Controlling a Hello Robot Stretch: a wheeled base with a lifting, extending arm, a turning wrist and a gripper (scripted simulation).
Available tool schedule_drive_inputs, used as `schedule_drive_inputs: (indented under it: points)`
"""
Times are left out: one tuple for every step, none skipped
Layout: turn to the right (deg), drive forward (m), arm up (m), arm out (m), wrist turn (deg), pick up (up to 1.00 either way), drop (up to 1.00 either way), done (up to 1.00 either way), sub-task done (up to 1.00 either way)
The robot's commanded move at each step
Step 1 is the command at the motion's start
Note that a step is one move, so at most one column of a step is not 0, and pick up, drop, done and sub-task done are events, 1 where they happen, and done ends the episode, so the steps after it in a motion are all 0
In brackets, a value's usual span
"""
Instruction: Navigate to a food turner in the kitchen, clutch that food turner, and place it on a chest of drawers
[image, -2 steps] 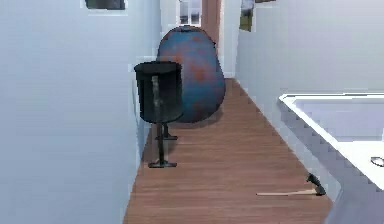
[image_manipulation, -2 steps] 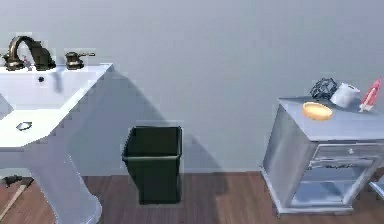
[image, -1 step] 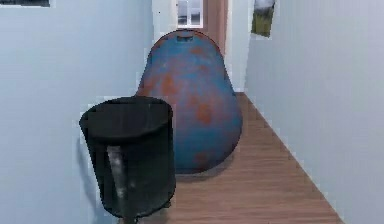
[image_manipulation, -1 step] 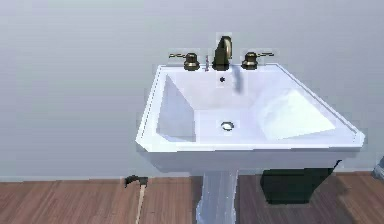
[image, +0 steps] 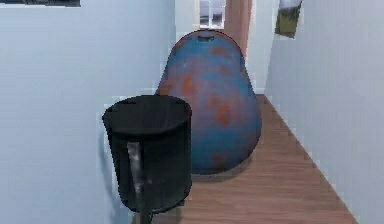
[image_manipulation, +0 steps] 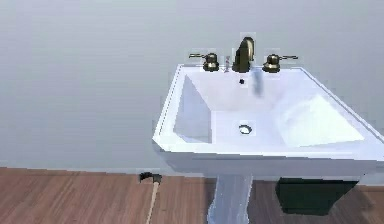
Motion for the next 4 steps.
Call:
schedule_drive_inputs:
  points:
    - [0.0, 0.2, 0.0, 0.0, 0.0, 0.0, 0.0, 0.0, 0.0]
    - [33.0, 0.0, 0.0, 0.0, 0.0, 0.0, 0.0, 0.0, 0.0]
    - [0.0, 1.0, 0.0, 0.0, 0.0, 0.0, 0.0, 0.0, 0.0]
    - [0.0, 0.4, 0.0, 0.0, 0.0, 0.0, 0.0, 0.0, 0.0]
